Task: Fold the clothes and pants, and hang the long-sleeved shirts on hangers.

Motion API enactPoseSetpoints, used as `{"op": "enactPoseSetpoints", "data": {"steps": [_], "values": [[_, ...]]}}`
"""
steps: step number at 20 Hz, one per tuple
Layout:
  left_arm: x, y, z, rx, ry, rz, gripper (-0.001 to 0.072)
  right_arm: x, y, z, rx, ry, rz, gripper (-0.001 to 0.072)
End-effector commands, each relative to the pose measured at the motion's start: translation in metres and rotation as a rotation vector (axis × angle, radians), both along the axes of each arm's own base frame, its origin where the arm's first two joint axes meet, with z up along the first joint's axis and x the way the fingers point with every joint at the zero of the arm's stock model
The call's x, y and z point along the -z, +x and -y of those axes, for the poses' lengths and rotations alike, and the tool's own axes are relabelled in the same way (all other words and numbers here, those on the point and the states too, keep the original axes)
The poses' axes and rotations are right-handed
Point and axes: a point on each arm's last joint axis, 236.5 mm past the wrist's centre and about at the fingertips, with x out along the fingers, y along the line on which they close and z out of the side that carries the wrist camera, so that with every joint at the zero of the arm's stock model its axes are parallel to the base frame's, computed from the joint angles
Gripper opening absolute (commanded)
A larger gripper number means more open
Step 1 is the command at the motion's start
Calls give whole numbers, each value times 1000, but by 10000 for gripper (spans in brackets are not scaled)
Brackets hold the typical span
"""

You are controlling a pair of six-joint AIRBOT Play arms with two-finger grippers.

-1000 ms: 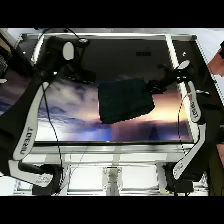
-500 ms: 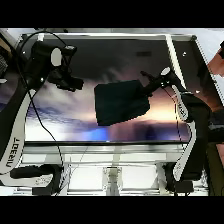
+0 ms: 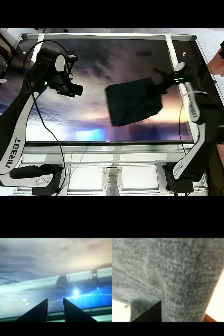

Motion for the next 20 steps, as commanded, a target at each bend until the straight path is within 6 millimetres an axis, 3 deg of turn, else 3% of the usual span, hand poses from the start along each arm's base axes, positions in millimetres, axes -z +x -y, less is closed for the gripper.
{"op": "enactPoseSetpoints", "data": {"steps": [1, 3, 6, 7, 9, 10, 11, 12, 13, 17, 20], "values": [[1, -1, -1, 0, 2, -4, 242, -23, -18, 138, 274, -188, 12, 17], [2, 0, -1, 0, 2, -5, 242, -37, -39, 208, 456, -229, 32, 17], [2, 0, -1, 0, 2, -5, 242, -52, -92, 303, 709, -296, 36, 17], [2, -1, -1, -1, 3, -5, 242, -55, -112, 329, 792, -312, 32, 17], [2, -1, -1, -1, 3, -5, 242, -56, -144, 363, 907, -307, 30, 18], [2, 0, -1, 0, 2, -5, 242, -58, -152, 372, 946, -287, 40, 44], [2, -1, -1, -1, 3, -5, 242, -61, -156, 377, 982, -253, 58, 237], [2, 0, -1, 0, 2, -5, 242, -63, -158, 378, 1007, -223, 71, 508], [2, -1, -1, -1, 3, -5, 242, -65, -159, 379, 1023, -200, 79, 672], [2, 0, -1, 0, 2, -5, 242, -72, -168, 382, 1032, -240, 84, 673], [2, -1, -1, -1, 3, -5, 242, -96, -175, 390, 1039, -321, 128, 672]]}}
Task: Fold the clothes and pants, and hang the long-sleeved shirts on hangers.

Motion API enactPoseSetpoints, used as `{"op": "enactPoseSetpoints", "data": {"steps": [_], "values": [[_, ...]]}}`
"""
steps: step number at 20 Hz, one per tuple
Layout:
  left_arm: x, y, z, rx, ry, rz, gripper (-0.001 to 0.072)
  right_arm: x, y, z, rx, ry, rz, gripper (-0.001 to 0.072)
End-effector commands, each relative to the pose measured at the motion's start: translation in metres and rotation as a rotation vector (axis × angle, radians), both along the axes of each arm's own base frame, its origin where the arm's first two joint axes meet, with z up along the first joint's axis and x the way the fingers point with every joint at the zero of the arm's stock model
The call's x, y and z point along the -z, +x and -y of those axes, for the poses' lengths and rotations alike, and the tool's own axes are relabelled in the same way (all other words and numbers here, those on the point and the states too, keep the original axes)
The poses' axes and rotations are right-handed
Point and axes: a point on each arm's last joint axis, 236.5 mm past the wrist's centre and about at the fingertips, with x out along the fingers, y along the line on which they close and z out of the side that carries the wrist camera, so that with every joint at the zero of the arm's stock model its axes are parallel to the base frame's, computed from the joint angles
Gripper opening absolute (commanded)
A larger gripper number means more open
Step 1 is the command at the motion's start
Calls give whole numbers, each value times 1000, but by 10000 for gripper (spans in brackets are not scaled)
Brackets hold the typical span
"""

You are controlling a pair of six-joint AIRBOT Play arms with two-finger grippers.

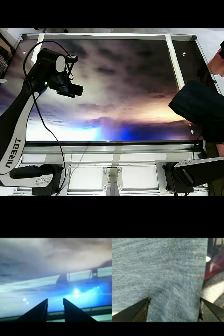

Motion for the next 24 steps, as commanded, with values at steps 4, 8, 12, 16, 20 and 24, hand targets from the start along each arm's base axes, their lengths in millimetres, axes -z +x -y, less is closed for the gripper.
{"op": "enactPoseSetpoints", "data": {"steps": [4, 8, 12, 16, 20, 24], "values": [[0, 0, 0, -1, 1, -1, 242, -92, 7, -11, 9, -154, 147, 588], [0, 0, 0, -1, 1, -1, 242, -180, 44, -102, -148, -177, 358, 258], [0, 0, 0, -1, 1, -1, 242, -192, 80, -251, -541, -163, 406, 17], [0, 0, 0, -1, 1, -1, 242, -124, 68, -385, -914, -61, 245, 17], [0, 0, 0, -1, 1, -1, 242, -53, 32, -478, -1159, -11, 108, 18], [0, 0, 0, -1, 1, -1, 242, 2, -11, -534, -1289, 16, 23, 18]]}}
